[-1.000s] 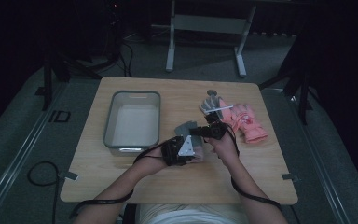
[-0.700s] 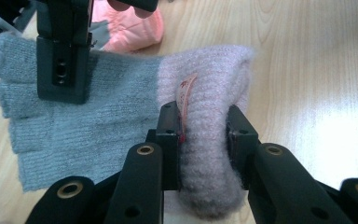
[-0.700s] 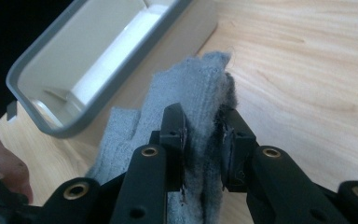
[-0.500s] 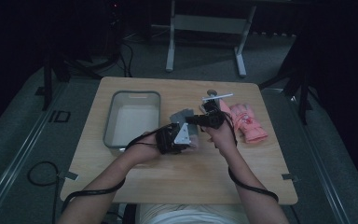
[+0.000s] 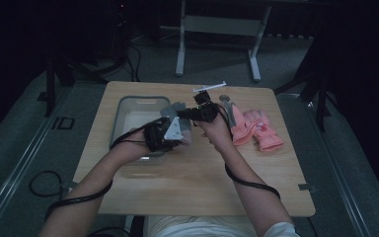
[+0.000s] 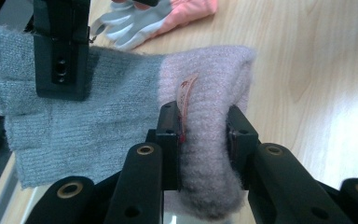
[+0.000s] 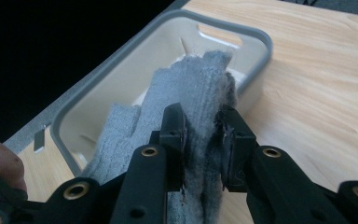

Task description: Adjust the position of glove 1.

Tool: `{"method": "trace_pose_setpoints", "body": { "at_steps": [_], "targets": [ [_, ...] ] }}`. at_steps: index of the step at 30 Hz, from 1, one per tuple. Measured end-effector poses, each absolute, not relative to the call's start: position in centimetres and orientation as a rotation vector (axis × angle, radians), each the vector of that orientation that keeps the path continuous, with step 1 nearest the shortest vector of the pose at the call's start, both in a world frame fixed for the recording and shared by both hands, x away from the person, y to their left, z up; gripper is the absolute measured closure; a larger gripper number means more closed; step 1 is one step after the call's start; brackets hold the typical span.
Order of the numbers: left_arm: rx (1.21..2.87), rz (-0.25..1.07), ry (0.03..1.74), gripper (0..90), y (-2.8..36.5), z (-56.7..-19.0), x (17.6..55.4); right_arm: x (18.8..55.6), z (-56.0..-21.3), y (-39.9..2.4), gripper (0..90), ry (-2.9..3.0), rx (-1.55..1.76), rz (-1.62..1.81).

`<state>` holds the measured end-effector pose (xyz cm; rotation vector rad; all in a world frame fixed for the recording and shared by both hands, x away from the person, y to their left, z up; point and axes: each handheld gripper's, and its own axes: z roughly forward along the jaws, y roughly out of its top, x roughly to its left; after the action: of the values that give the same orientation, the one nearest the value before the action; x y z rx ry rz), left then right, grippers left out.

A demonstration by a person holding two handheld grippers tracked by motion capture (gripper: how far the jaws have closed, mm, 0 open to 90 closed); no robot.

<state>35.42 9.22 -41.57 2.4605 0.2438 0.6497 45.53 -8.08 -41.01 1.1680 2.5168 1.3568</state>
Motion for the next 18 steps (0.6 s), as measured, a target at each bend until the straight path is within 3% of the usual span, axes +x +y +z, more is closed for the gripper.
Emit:
{"method": "trace_pose_setpoints", "body": {
  "at_steps": [18],
  "targets": [
    [2.471, 0.642, 0.355, 71.7, 16.8, -43.6, 37.2, 47.5, -41.8, 0.4, 74.4, 2.592, 1.058, 1.373]
  ]
}}
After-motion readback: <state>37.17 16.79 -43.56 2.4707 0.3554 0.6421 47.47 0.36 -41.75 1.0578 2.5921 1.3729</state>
